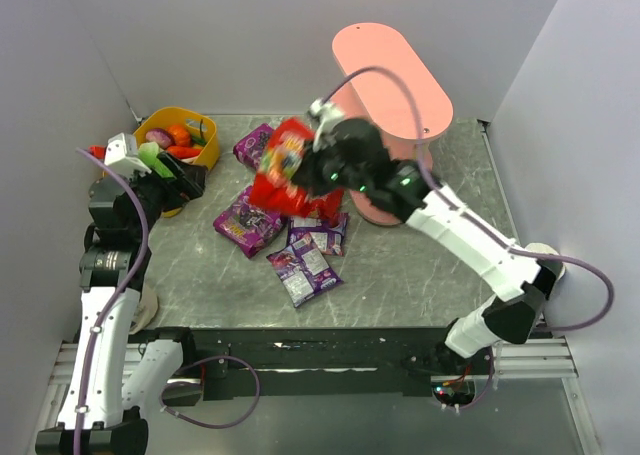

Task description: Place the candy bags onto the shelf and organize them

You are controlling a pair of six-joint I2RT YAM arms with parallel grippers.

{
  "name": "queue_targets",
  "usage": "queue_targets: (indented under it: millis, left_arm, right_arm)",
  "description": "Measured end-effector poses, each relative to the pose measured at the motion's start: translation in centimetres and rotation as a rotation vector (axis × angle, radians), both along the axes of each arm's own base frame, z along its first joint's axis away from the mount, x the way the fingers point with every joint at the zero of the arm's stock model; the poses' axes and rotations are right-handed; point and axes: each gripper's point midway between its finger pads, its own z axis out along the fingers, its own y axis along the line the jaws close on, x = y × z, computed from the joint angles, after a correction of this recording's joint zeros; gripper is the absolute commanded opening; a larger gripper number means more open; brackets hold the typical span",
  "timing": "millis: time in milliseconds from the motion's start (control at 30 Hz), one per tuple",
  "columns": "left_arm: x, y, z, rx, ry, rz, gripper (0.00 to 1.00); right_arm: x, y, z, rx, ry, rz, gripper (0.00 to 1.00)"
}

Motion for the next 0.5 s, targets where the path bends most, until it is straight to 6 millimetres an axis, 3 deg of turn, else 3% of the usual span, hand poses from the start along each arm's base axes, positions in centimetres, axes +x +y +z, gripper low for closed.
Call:
queue_targets:
  millis: [167,300,500]
  left_arm:
    - [0.6,0.1,0.4,-0.012,-0.014,0.008,0.96]
    - [1.2,0.0,0.1,-0.02,-0.002,0.005,0.96]
    - [2.5,-0.4,-1.2,-0.026,0.048,-0.016,0.96]
  right_arm:
    - [3.6,-5.8,6.6,0.067,-0.098,-0.2,0.0]
    - [5.0,-11.6,10.5,0.113,-0.154,-0.378,0.0]
    - [7.1,-18.7,13.3,0.191,-0.186,-0.642,0.0]
